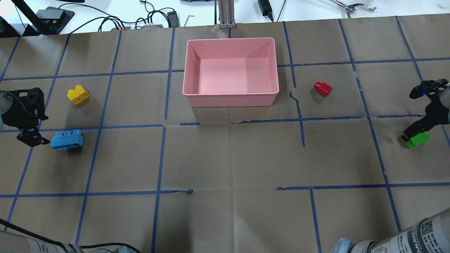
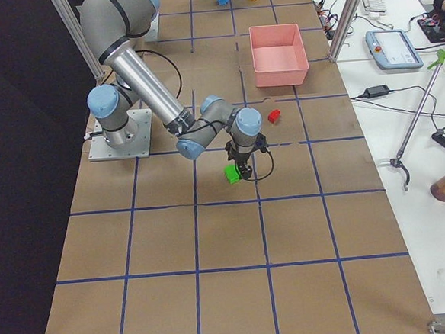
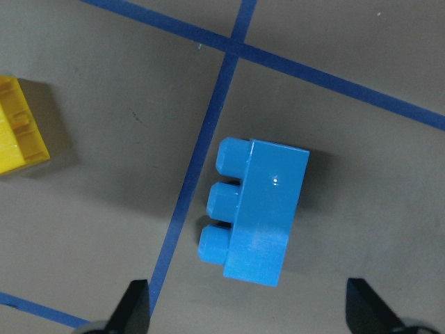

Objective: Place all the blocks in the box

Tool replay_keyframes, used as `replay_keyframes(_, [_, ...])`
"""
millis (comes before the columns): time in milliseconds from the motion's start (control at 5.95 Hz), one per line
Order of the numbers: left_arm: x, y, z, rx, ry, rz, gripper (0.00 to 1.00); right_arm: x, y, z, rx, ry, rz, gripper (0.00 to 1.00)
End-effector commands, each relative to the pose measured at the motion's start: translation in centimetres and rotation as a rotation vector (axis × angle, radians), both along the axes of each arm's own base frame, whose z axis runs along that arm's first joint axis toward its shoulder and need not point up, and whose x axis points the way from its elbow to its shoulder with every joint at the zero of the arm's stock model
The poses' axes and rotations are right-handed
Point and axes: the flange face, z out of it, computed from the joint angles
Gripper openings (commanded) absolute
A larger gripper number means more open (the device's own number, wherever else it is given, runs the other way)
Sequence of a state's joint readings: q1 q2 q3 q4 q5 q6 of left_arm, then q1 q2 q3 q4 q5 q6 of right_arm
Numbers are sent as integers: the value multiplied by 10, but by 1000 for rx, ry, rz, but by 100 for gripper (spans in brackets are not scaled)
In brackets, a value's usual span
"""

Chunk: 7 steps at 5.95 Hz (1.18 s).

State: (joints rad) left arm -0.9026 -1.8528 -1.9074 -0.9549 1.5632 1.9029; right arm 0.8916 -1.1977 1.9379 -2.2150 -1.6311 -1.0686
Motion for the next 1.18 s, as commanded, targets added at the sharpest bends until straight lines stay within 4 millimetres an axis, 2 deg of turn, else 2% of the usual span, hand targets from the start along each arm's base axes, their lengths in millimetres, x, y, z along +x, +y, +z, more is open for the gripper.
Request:
replay_keyframes(0, [-2,-7,-27,-37,43,-3,99,1,4,-5,9,-8,-18,86])
replay_keyframes(168, [-2,-8,-35,-29,48,-26,99,2,5,-7,13,-11,-17,70])
replay_keyframes(336, [-2,-9,-49,-31,45,-50,99,2,5,-5,12,-7,-16,48])
replay_keyframes(504, [-7,-5,-56,-24,48,-61,99,3,5,-4,12,-5,-15,38])
replay_keyframes(672, [-13,2,-58,-14,53,-64,99,0,3,6,6,12,-17,38])
replay_keyframes(840, [-15,6,-58,-9,51,-65,99,-1,-8,22,-26,28,-47,38])
replay_keyframes(1008, [-15,5,-62,-6,59,-65,99,-6,-24,59,-72,57,-79,37])
